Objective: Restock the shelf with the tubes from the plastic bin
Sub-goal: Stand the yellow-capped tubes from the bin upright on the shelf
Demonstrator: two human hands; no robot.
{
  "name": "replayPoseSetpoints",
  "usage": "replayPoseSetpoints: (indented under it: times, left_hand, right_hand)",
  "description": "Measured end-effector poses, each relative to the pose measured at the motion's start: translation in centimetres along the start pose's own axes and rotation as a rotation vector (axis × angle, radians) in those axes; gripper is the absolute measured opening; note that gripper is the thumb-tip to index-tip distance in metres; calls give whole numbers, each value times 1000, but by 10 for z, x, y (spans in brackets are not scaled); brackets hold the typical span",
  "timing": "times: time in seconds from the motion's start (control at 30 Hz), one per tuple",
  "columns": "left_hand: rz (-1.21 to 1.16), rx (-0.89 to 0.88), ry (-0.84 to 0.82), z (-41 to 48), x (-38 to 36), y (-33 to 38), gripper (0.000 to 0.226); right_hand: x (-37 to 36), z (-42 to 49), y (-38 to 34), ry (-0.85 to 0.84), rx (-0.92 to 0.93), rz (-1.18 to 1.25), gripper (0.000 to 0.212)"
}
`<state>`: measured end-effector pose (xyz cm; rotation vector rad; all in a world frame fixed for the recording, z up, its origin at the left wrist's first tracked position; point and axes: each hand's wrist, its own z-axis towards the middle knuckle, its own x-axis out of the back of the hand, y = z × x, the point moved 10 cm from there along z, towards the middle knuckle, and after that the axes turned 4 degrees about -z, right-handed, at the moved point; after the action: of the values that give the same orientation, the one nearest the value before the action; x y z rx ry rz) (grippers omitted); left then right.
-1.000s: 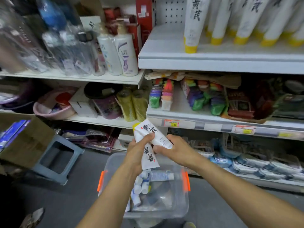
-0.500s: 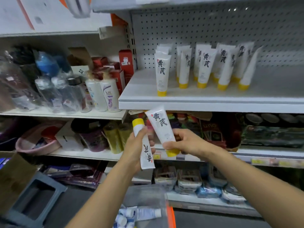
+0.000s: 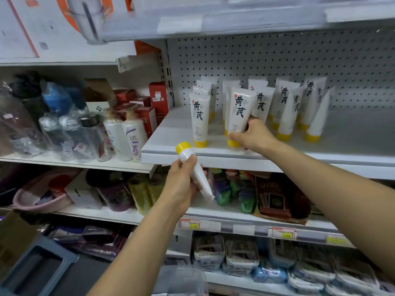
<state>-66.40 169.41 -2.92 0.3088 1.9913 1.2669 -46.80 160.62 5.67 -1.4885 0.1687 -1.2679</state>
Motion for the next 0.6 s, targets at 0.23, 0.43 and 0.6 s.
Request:
replayPoseSetpoints:
  times: [0.23, 0.43, 0.6]
  left_hand:
    - [64, -43, 37, 6, -7, 0, 44]
    - [117, -74, 14, 3, -7, 1, 44]
    - [188, -44, 7, -1, -5, -1, 45]
  right_hand:
    - [-10, 12, 11, 30, -23, -105, 55]
    - [-14, 14, 15, 13, -27, -111, 58]
    - [5, -7, 19, 159, -37, -172, 63]
